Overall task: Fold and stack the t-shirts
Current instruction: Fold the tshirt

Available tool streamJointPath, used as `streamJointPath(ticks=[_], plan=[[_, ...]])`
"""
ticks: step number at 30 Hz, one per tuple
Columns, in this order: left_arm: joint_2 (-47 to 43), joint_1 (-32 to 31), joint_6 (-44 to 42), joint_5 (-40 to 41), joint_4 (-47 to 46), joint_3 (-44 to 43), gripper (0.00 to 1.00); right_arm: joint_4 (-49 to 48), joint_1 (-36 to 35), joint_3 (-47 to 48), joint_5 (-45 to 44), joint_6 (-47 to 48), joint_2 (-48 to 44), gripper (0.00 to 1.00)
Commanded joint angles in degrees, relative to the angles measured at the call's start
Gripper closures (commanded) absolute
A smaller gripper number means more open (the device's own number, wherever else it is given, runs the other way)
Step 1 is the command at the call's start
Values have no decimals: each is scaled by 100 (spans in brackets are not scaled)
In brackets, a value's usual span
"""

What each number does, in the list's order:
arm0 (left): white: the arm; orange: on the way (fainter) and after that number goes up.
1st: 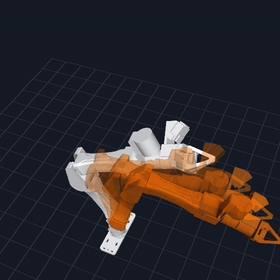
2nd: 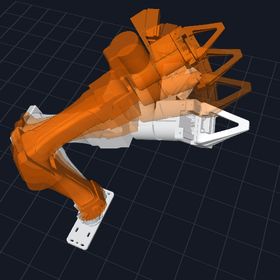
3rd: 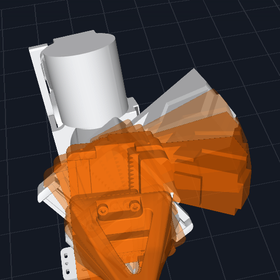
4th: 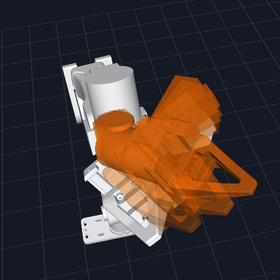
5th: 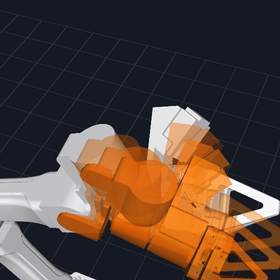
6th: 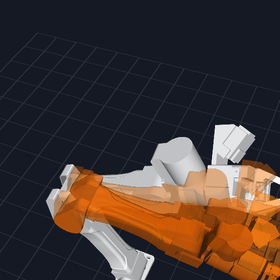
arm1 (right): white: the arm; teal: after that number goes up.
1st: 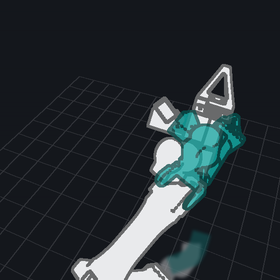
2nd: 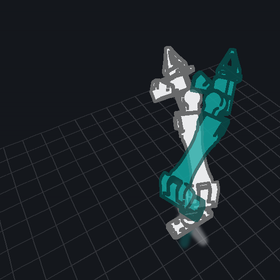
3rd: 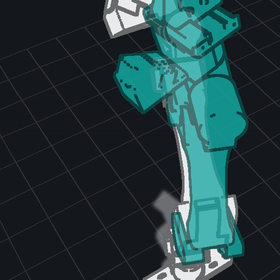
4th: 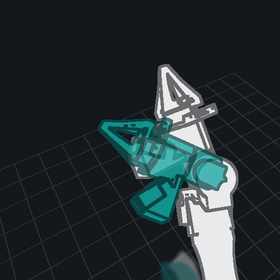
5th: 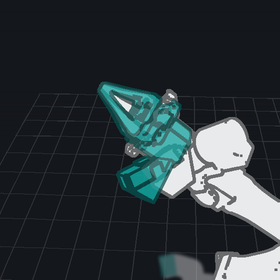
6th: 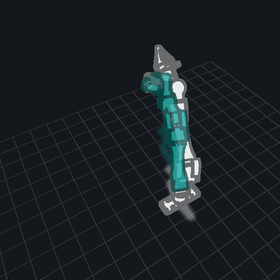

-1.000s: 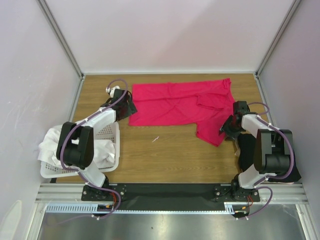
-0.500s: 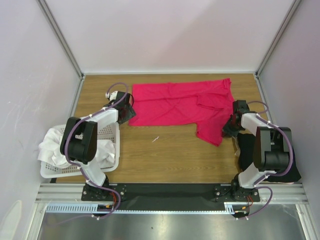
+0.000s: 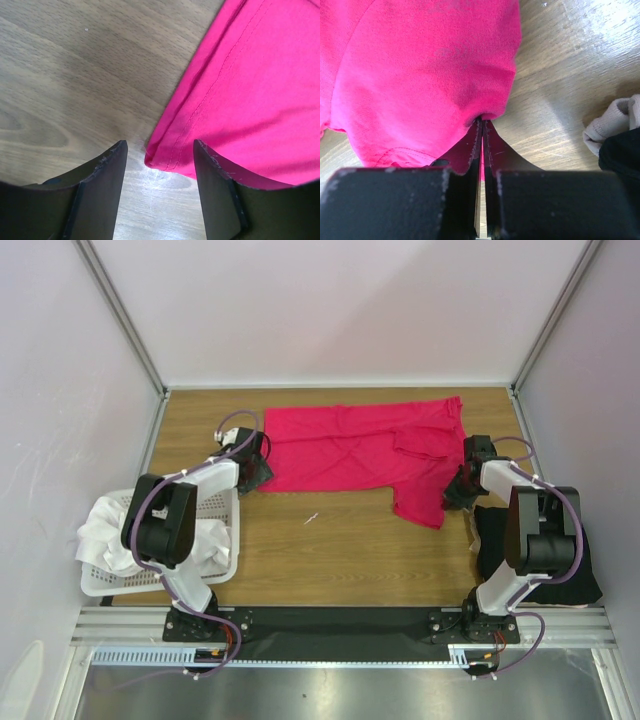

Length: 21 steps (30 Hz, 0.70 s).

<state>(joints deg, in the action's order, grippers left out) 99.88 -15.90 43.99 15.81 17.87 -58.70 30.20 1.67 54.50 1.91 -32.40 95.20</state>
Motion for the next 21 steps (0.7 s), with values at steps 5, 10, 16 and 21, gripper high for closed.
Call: streamJointPath(ticks=[5,10,16,21], plan=[[-3,-89,-30,-26,-38,-36,45,127,-27,78,-182,94,96,100],[-117,-141,-145,44,76,-37,43,118,-27,78,-182,76,69,100],[-65,-168,-285,-69,138,-54,44,136,-27,87,-182,59,52,100],[-21,-168,-303,-96,121,-10,55,180,-27,61,-323,50,-19,100]])
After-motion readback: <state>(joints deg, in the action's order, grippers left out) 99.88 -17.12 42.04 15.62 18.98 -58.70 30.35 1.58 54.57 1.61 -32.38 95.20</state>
